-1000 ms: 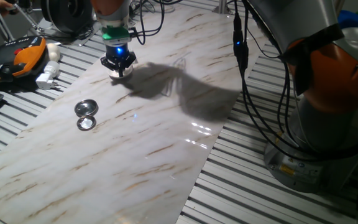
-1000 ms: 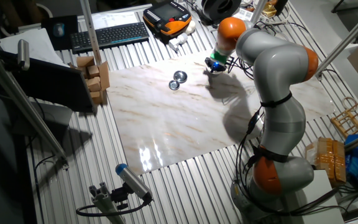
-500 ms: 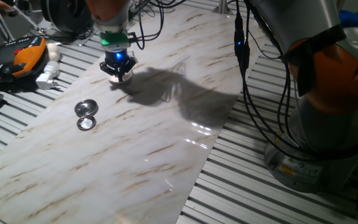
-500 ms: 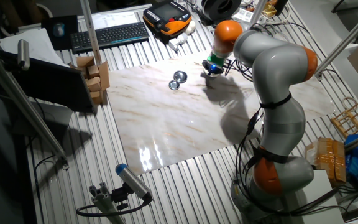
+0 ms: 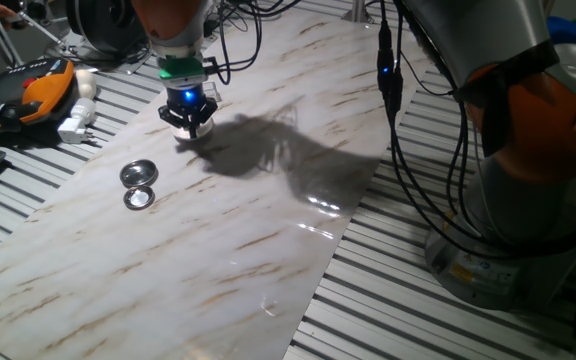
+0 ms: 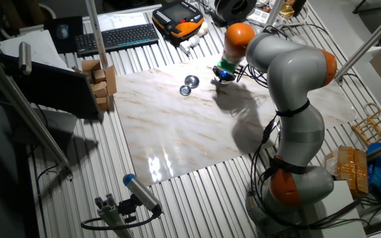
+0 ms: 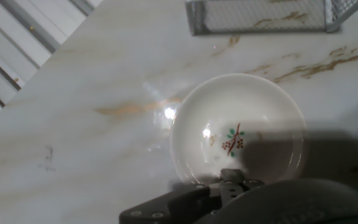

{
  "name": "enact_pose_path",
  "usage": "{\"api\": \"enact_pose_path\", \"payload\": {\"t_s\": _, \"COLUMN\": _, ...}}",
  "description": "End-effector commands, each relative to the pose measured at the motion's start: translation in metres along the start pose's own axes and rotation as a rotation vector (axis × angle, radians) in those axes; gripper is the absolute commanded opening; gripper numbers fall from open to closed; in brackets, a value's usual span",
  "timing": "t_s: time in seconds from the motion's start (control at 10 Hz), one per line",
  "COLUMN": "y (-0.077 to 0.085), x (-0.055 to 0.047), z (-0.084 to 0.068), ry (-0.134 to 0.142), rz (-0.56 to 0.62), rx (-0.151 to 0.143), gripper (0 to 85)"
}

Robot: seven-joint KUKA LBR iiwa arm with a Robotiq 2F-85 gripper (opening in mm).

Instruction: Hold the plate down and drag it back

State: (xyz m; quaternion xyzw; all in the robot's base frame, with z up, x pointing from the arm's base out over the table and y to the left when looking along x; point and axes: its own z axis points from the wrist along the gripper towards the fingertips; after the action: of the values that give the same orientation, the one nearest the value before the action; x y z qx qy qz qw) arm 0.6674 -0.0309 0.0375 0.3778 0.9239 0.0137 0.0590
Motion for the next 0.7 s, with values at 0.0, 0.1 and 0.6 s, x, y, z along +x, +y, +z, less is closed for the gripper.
{"api": "enact_pose_path", "payload": {"t_s": 0.0, "y": 0.0017, "x": 0.0021, "z": -0.0016, "ry": -0.002, "rz": -0.009, "rx": 0.007, "gripper": 0.0}}
{"api": "enact_pose_path", "payload": {"t_s": 0.1, "y": 0.0021, "x": 0.0028, "z": -0.0018, "ry": -0.003, "rz": -0.018, "rx": 0.011, "gripper": 0.0}}
{"api": "enact_pose_path", "payload": {"t_s": 0.6, "y": 0.0011, "x": -0.0007, "z": 0.0007, "ry": 0.006, "rz": -0.095, "rx": 0.002, "gripper": 0.0}}
